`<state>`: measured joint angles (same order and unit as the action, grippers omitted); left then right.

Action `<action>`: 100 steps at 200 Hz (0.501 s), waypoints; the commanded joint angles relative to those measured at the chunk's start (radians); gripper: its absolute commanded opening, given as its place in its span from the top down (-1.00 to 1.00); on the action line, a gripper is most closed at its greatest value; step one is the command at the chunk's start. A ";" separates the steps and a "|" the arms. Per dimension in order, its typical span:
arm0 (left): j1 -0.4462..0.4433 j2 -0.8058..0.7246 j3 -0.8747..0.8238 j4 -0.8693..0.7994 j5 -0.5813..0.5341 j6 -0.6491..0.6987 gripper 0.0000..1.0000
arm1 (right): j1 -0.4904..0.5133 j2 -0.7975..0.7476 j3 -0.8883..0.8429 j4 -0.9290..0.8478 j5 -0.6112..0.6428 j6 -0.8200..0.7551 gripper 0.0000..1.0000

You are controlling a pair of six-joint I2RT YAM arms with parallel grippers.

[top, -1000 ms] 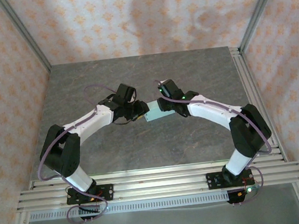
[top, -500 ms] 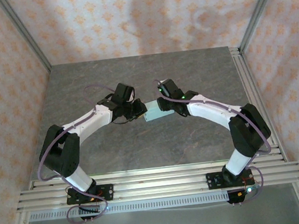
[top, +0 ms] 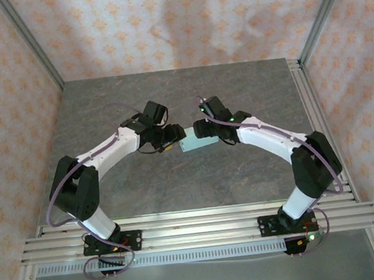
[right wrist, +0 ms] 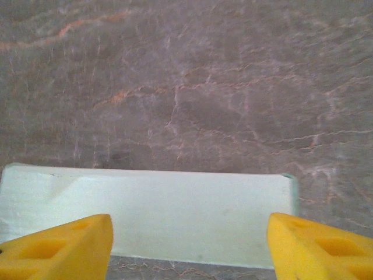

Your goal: Fold the paper box

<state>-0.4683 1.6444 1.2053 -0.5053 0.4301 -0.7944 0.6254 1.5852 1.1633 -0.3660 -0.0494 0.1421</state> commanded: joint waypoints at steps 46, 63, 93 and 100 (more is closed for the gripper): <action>0.005 -0.099 0.133 -0.048 -0.093 0.346 -1.00 | -0.109 -0.274 -0.181 0.080 -0.015 0.161 -0.69; 0.000 -0.109 0.138 -0.005 -0.086 0.510 -1.00 | -0.119 -0.330 -0.217 0.062 -0.004 0.164 -0.72; -0.015 -0.090 0.167 0.011 -0.039 0.825 -1.00 | -0.124 -0.410 -0.261 0.012 0.025 0.151 -0.74; -0.018 -0.079 0.177 0.005 -0.028 0.888 -1.00 | -0.125 -0.437 -0.269 -0.001 0.029 0.149 -0.74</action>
<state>-0.4725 1.5566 1.3350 -0.5121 0.3805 -0.2375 0.5076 1.2217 0.9188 -0.3168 -0.0509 0.2810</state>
